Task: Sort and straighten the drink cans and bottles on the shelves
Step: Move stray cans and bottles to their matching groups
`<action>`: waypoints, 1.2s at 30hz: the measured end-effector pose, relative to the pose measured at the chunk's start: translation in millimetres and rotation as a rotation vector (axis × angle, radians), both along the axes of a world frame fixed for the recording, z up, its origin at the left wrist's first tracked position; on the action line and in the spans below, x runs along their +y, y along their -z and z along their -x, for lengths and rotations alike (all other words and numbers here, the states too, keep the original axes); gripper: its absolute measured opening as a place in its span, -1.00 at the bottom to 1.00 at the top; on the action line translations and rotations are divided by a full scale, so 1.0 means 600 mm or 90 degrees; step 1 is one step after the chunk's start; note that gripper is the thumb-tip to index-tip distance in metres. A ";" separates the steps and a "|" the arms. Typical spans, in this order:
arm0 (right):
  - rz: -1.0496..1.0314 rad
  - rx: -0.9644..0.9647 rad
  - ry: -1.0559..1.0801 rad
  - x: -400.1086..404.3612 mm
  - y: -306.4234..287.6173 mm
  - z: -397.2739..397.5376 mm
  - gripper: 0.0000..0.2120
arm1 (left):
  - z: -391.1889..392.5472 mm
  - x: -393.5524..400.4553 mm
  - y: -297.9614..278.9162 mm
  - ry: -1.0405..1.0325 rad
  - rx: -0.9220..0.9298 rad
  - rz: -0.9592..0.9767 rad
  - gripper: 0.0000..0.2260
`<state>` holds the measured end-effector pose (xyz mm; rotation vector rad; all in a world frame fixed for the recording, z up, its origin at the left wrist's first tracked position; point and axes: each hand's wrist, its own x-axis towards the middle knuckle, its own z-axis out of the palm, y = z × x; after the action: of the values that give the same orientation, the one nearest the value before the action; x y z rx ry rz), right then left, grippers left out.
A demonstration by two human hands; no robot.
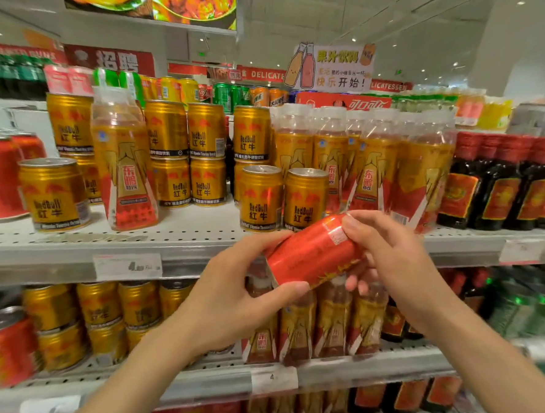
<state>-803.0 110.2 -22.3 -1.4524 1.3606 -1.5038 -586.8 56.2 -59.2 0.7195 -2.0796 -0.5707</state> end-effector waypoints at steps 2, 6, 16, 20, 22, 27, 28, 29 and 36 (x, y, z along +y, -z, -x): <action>-0.002 0.014 -0.013 -0.001 0.002 -0.022 -0.69 | -0.027 0.000 -0.002 0.002 0.000 -0.007 -0.46; 0.015 0.036 -0.044 -0.008 -0.012 -0.057 -0.66 | -0.068 0.002 -0.017 -0.023 0.012 -0.031 -0.48; 0.097 0.093 -0.124 -0.055 -0.045 -0.127 -0.72 | -0.160 0.003 -0.069 -0.145 -0.052 0.068 -0.44; 0.101 0.089 -0.165 -0.083 -0.050 -0.172 -0.71 | -0.207 0.002 -0.072 -0.192 -0.062 0.073 -0.43; 0.101 0.097 -0.182 -0.095 -0.051 -0.199 -0.69 | -0.234 -0.002 -0.071 -0.209 -0.064 0.068 -0.43; 0.107 0.117 -0.172 -0.118 -0.047 -0.274 -0.69 | -0.310 -0.022 -0.067 -0.217 -0.072 0.077 -0.43; 0.113 0.127 -0.166 -0.121 -0.047 -0.291 -0.68 | -0.328 -0.028 -0.065 -0.216 -0.070 0.085 -0.44; 0.121 0.138 -0.160 -0.123 -0.046 -0.309 -0.68 | -0.346 -0.034 -0.064 -0.212 -0.070 0.094 -0.44; 0.138 0.163 -0.114 -0.129 -0.057 -0.486 -0.67 | -0.522 -0.061 -0.064 -0.168 -0.053 0.115 -0.45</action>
<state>-511.7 33.0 11.7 -1.9048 1.1991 -1.4207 -273.4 19.3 -20.8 0.9053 -2.0375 -0.2069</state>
